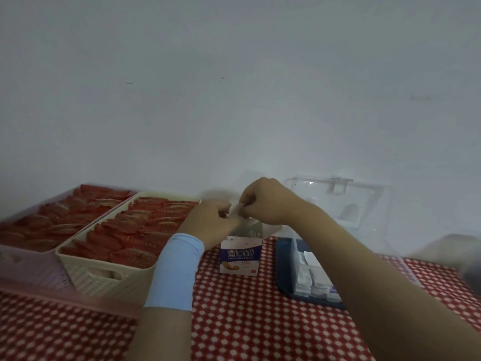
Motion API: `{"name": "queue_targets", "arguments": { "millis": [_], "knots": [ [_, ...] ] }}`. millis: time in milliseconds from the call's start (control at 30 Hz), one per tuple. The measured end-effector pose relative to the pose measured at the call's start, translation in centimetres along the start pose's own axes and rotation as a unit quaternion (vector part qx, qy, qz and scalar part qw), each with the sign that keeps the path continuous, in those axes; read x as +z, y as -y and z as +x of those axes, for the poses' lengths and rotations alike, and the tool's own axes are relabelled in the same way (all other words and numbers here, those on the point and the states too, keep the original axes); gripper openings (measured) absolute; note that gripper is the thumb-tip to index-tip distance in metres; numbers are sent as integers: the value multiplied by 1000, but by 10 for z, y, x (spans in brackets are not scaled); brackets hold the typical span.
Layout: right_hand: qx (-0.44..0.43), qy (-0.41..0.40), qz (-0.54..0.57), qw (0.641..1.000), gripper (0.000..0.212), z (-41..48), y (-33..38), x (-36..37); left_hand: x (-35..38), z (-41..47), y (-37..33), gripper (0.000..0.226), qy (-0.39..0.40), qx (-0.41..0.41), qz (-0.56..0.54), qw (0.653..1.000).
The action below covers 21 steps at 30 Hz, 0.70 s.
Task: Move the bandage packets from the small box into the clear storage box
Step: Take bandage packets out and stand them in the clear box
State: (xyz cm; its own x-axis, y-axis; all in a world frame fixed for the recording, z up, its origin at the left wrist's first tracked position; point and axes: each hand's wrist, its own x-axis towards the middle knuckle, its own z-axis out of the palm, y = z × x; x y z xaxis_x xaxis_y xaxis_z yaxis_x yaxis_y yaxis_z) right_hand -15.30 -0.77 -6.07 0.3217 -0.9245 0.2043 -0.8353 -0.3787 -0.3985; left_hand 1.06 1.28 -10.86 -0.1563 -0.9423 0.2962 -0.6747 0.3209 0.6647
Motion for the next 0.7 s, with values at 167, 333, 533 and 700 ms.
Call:
{"name": "queue_targets", "arguments": {
  "millis": [167,333,533,700],
  "knots": [
    [-7,90,-27,996,21,-9,-2,-13,0,0,3,38,-79,4,32,996],
    [-26,172,-132,976,36,-14,5,-12,1,0,1,44,-96,3,47,994],
    [-28,168,-163,972,19,-6,6,1,-1,-3,-2,47,-92,13,40,995],
    [-41,122,-107,986,15,-8,-1,-1,0,0,0,43,-90,2,39,995]
  ]
}}
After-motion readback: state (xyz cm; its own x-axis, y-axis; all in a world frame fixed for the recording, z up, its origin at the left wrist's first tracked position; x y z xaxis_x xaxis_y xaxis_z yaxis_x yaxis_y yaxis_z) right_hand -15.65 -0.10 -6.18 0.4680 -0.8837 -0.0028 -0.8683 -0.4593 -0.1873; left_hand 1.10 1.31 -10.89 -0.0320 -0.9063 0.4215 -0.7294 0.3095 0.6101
